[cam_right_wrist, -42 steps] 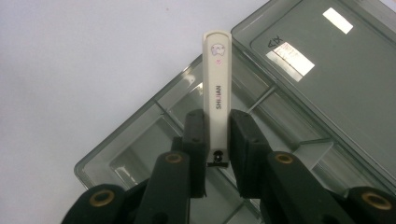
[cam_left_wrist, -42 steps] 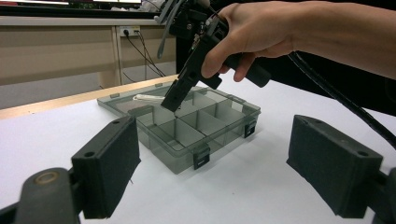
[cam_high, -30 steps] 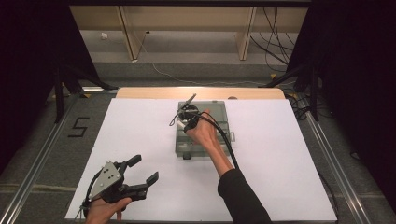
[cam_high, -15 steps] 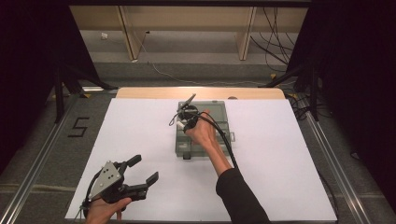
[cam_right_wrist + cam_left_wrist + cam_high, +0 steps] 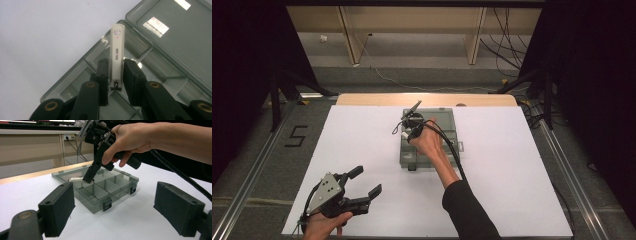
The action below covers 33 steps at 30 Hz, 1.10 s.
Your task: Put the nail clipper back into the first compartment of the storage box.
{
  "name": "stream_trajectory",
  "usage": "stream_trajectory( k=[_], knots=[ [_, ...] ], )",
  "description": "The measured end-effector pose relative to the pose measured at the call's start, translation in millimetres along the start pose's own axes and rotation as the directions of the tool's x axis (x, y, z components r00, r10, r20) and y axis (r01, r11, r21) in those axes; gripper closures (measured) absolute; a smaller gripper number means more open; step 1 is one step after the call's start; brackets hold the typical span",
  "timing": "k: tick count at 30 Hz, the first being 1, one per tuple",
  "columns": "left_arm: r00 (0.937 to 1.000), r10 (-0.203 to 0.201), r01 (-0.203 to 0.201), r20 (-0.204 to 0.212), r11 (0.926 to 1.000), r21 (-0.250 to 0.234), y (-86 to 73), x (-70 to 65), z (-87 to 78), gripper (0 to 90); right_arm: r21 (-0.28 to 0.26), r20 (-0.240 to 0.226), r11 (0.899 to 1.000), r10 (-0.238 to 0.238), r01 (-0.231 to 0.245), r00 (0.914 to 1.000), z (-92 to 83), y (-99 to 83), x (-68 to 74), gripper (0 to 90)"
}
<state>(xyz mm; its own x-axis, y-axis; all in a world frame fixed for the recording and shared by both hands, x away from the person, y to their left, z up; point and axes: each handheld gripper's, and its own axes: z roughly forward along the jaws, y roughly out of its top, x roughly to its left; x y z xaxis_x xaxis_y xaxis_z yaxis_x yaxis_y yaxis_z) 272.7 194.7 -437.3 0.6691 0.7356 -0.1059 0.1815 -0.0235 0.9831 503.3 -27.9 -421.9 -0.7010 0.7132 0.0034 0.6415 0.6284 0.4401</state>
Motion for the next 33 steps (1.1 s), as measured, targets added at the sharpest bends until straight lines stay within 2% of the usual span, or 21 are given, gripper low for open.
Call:
stream_trajectory(
  k=[5,13,14,21,33],
  knots=[
    [1.0,0.0,0.0,0.001,1.0,0.0,-0.1,0.0,0.0,16.0,0.025,0.01,1.0,0.014,-0.014,0.9998,0.9,-0.4,-2.5,77.7],
    [1.0,-0.002,0.002,0.001,1.0,-0.001,0.1,-0.1,-0.1,16.0,0.007,0.008,1.0,0.015,-0.015,0.9999,1.1,1.3,-1.1,76.3],
    [1.0,-0.002,0.002,0.001,1.0,-0.001,0.1,0.2,-0.2,16.0,-0.011,0.015,1.0,0.008,-0.008,0.9999,1.2,2.4,-0.3,67.5],
    [1.0,-0.001,0.001,0.002,1.0,-0.002,0.2,0.0,-0.2,16.0,-0.016,0.006,1.0,0.008,-0.008,0.9999,0.4,1.8,-1.2,63.2],
    [1.0,-0.001,0.001,0.0,1.0,-0.001,0.0,0.1,-0.2,16.0,-0.05,0.024,0.999,0.0,0.001,0.9997,-17.6,-0.3,-4.8,49.6]
  ],
)
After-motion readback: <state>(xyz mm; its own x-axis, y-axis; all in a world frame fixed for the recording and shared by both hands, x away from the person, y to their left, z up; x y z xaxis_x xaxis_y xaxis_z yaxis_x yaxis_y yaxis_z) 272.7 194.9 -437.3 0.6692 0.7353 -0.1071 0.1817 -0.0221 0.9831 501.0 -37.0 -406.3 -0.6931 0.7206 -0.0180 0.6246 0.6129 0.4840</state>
